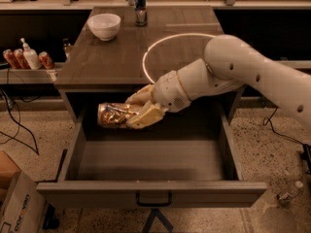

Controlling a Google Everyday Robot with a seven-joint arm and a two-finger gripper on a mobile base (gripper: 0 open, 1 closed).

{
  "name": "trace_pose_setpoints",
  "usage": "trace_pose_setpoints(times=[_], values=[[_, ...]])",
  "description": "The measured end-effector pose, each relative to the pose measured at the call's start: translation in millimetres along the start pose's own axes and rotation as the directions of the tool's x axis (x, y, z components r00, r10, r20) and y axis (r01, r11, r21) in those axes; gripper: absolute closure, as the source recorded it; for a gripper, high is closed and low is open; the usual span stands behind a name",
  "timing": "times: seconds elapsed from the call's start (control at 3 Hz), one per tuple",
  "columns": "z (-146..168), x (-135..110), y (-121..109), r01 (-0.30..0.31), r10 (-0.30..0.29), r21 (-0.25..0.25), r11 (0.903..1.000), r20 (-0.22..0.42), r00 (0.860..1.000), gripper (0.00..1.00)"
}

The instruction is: Pick orange can from top drawer and place on counter

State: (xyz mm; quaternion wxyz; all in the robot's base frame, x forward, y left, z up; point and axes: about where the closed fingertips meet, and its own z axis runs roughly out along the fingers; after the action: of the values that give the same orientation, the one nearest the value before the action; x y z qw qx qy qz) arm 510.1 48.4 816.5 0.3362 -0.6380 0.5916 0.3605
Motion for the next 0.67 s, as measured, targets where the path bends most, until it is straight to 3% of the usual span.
trace_pose_setpoints(times=[0.33, 0.67], values=[[-53, -37, -10, 0.086, -0.086, 0.029, 0.9959, -0.021, 0.996, 1.0], [-93, -55, -44, 0.103, -0.094, 0.098, 0.9898, -0.094, 0.991, 1.0]])
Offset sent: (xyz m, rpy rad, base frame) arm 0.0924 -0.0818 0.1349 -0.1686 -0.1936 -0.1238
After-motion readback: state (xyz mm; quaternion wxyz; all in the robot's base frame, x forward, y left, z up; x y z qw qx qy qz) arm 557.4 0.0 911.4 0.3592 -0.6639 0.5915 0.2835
